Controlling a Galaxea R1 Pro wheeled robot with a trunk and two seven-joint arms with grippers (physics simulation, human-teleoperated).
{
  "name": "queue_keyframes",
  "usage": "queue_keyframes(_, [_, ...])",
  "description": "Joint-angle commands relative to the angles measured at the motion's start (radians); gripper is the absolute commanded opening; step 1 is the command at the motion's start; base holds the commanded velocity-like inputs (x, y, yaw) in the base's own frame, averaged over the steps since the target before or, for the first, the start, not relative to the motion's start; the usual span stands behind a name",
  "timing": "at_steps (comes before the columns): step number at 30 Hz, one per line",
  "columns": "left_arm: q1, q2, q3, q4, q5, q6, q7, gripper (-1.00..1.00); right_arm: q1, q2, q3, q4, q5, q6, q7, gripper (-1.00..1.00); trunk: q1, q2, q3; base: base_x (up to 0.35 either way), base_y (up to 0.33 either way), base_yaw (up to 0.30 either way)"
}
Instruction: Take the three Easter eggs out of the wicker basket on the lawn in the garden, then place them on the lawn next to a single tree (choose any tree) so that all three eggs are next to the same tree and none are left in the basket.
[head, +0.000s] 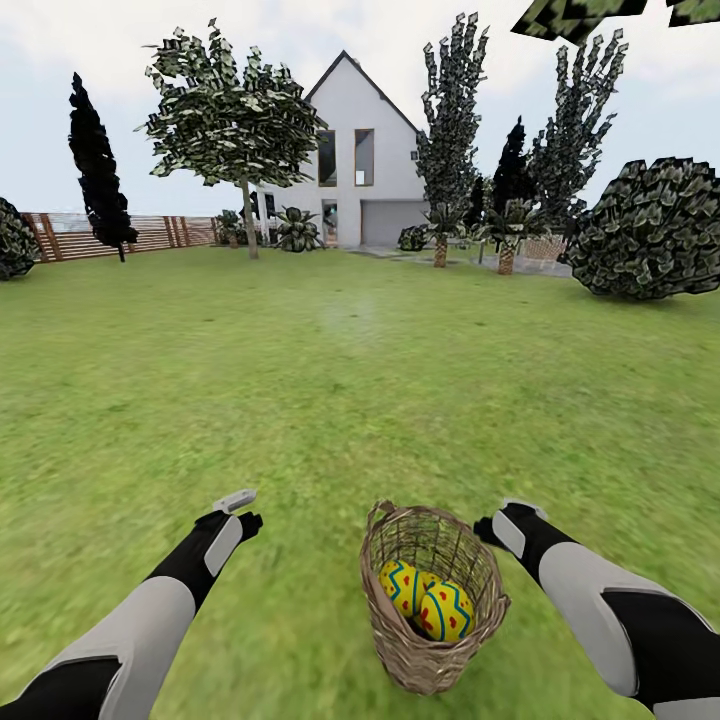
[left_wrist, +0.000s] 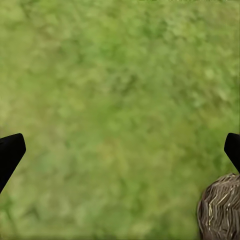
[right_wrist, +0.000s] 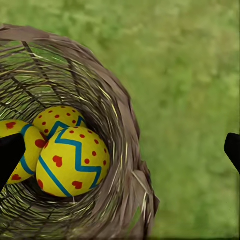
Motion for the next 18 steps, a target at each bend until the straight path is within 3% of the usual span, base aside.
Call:
queue_keyframes(1, [-0.001, -0.001, 0.002, -0.001, 0.011, 0.004, 0.005, 1.0, 0.0, 0.0, -0.003, -0.003, -0.006, 0.015, -0.004, 1.0, 0.0, 0.0, -0.001, 0.0, 0.0, 0.0])
queue_keyframes(10, [0.0, -0.001, 0.002, 0.001, 0.01, 0.0, 0.003, 1.0, 0.0, 0.001, -0.004, -0.002, -0.006, 0.024, -0.004, 1.0, 0.0, 0.0, -0.001, -0.007, 0.0, 0.0])
queue_keyframes(18, [0.0, -0.001, 0.002, 0.001, 0.009, -0.001, 0.003, 1.0, 0.0, 0.002, -0.003, -0.001, -0.006, 0.024, -0.004, 1.0, 0.0, 0.0, -0.001, -0.15, 0.0, 0.0])
